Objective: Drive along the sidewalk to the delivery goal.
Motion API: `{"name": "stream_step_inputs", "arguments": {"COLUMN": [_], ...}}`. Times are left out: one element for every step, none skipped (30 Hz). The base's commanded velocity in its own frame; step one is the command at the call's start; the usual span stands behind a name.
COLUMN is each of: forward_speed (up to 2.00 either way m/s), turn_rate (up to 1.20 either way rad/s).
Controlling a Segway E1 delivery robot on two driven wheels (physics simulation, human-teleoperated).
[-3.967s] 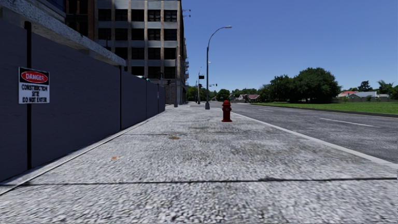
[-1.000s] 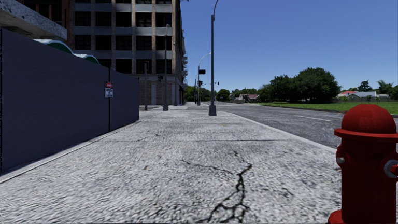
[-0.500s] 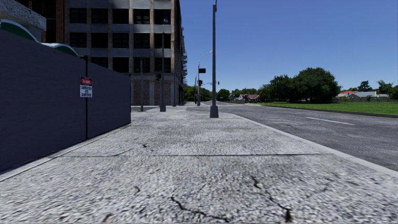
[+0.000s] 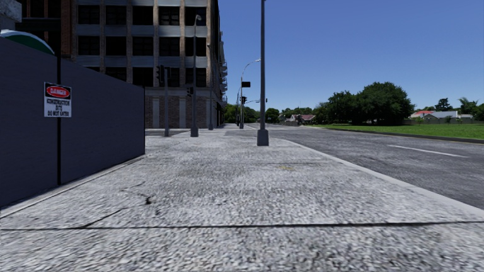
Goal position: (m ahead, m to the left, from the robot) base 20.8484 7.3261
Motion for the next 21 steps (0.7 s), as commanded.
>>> {"name": "stream_step_inputs", "arguments": {"forward_speed": [2.00,2.00,2.00,2.00,2.00,2.00,2.00,2.00,2.00,2.00,2.00,2.00,2.00,2.00,2.00,2.00,2.00,2.00,2.00,2.00,2.00], "turn_rate": [0.00,0.00,0.00,0.00,0.00,0.00,0.00,0.00,0.00,0.00,0.00,0.00,0.00,0.00,0.00,0.00,0.00,0.00,0.00,0.00,0.00]}}
